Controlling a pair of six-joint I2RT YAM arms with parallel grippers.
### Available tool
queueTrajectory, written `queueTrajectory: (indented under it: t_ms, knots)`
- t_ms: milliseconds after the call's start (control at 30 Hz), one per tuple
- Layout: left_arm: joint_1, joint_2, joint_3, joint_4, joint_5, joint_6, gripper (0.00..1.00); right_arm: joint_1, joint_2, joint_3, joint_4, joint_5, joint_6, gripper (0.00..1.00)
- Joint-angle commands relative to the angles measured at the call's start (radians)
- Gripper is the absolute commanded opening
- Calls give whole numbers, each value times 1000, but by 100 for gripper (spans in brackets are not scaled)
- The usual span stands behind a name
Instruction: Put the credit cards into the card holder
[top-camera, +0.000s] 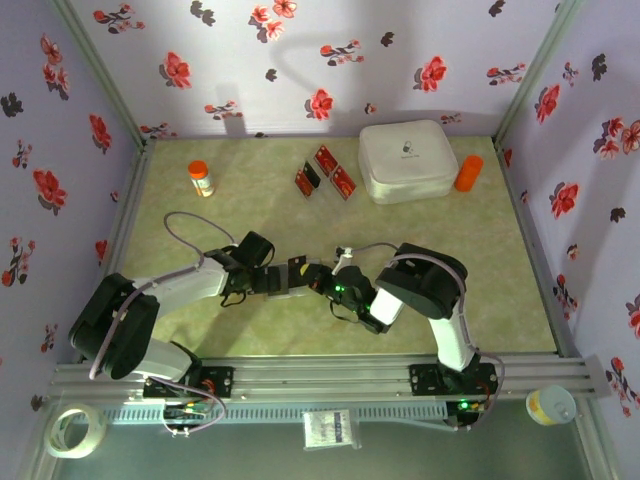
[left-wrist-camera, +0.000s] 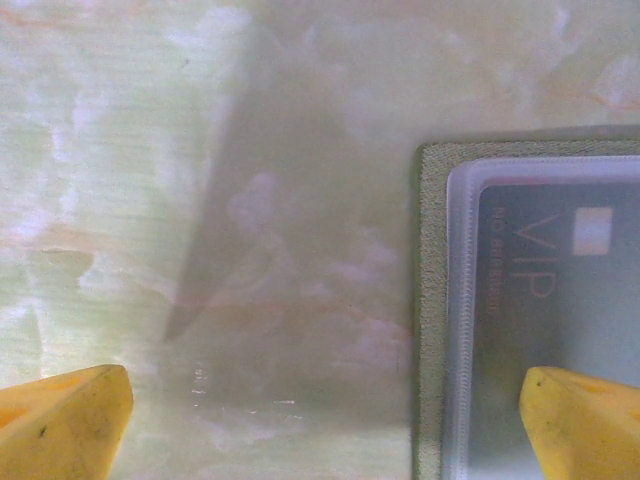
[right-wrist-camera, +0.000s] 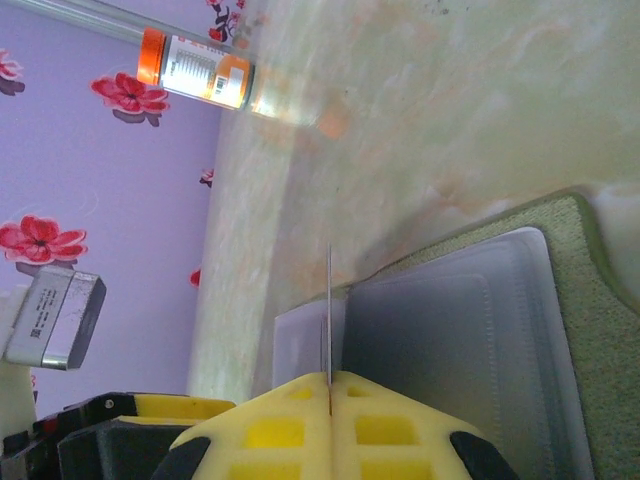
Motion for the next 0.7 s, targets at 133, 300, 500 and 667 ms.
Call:
queueTrajectory:
  t_ms: [133, 300, 500, 667]
  knots:
    - [-8, -14, -10, -44, -25, -2, 100, 12, -6, -1, -160, -43, -34, 0]
    - [-8, -14, -9, -44, -25, -1, 100, 12, -10, -7, -177, -47, -35, 0]
    - [-8, -15, -11, -44, -25, -1, 100, 12, -16, -9, -210, -57, -36, 0]
    - [-8, -16, -11, -44, -25, -1, 100, 12, -32, -13, -244, -61, -39, 0]
